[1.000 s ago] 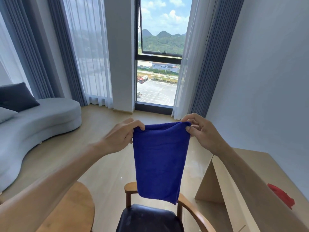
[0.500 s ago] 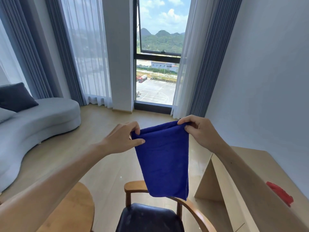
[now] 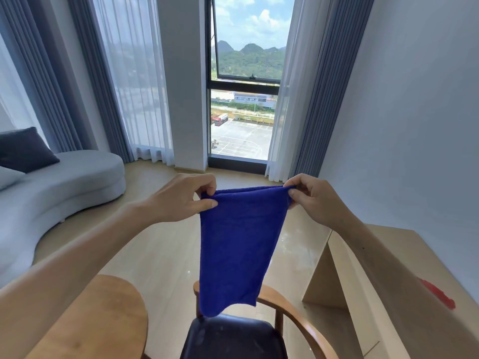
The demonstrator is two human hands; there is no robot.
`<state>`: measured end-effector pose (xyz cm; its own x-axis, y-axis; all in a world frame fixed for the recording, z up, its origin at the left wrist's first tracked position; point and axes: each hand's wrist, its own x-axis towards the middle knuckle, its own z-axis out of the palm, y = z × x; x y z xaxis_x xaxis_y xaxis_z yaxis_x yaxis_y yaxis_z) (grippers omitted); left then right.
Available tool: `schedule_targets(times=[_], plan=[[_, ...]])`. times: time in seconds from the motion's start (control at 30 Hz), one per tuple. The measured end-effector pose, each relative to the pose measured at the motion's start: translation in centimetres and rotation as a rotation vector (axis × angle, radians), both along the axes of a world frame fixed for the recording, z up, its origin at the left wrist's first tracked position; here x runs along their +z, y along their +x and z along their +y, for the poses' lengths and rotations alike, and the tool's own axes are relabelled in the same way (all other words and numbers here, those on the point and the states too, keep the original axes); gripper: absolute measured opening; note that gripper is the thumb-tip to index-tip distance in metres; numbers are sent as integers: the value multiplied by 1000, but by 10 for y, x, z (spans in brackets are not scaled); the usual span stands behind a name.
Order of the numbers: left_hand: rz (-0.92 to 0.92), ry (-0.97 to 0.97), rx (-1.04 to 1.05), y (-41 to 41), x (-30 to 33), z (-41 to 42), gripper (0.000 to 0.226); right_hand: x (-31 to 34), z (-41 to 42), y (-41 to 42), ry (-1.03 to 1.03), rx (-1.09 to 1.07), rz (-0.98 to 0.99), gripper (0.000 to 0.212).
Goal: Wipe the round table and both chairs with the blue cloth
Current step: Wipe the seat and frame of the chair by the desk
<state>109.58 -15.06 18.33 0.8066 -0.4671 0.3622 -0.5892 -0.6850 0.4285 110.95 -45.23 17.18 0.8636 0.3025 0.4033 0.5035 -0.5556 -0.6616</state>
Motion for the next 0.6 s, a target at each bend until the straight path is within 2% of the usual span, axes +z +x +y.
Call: schedule_targets(times=[0.17,0.37,0.43,0.53,0.6], plan=[[85,32,-56,-4,3,3,13,-2,1,-2,43,40,-22,31],[219,-2,-30,-6,6,0,25,-2,4,-5,104,61,7,33],[211,13,1,-4,7,-1,24,-1,4,-6,98,52,27,37],[172,46,14,-3,8,-4,10,-1,5,-7,90,32,54,41],[156,49,34,-3,8,-5,13,-2,6,-7,94,11,69,40]])
